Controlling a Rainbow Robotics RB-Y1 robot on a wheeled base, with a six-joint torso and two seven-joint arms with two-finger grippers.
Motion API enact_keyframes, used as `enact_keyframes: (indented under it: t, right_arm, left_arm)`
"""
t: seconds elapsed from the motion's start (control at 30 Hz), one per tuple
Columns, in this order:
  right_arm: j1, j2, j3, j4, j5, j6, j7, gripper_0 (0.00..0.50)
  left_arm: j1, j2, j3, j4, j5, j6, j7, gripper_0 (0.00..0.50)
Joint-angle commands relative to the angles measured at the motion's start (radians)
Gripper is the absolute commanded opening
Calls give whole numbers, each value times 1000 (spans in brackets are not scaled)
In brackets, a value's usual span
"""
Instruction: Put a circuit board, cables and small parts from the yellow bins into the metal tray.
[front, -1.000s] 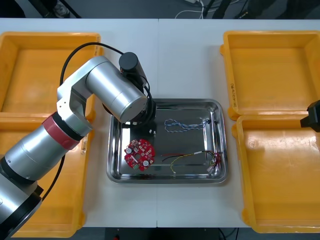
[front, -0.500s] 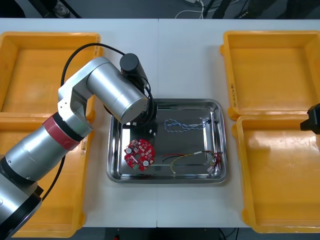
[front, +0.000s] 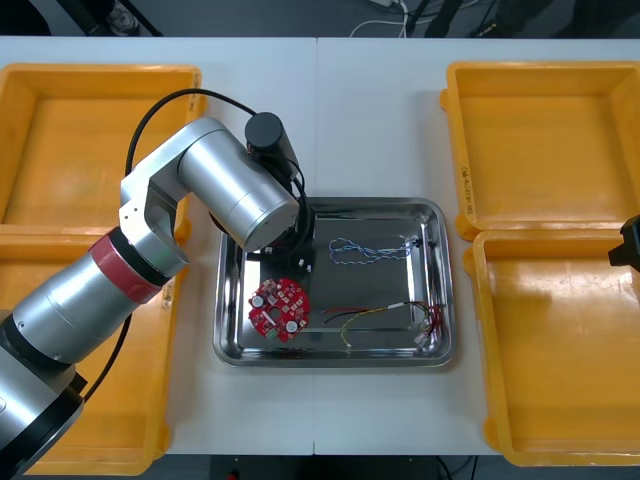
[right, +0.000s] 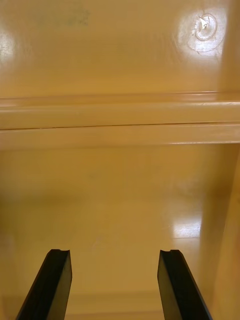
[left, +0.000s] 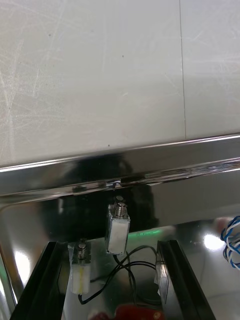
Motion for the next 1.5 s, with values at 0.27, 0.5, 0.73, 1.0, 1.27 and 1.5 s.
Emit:
enact_keyframes:
  t: [0.27, 0.5, 0.73, 1.0, 1.27, 1.5]
  right_arm:
    - [60, -43, -31, -1, 7, -72, 64, 500]
    - [69, -43, -35, -1, 0, -98, 68, 500]
    - [71, -43, -49, -3, -13, -110, 68, 500]
    - [71, -41, -54, -3, -27, -116, 64, 500]
    - [71, -40, -52, -3, -33, -104, 61, 500]
    - [74, -38, -52, -3, -41, -104, 67, 500]
  left_arm:
    - [7, 31, 63, -157, 69, 160, 5, 500]
    - [-21, 97, 163, -230, 185, 290, -5, 500]
    - [-22, 181, 267, -281, 289, 367, -24, 500]
    - [-22, 275, 361, -303, 369, 444, -56, 500]
    - [7, 367, 450, -301, 423, 444, -131, 500]
    - [84, 425, 549, -303, 446, 444, -232, 500]
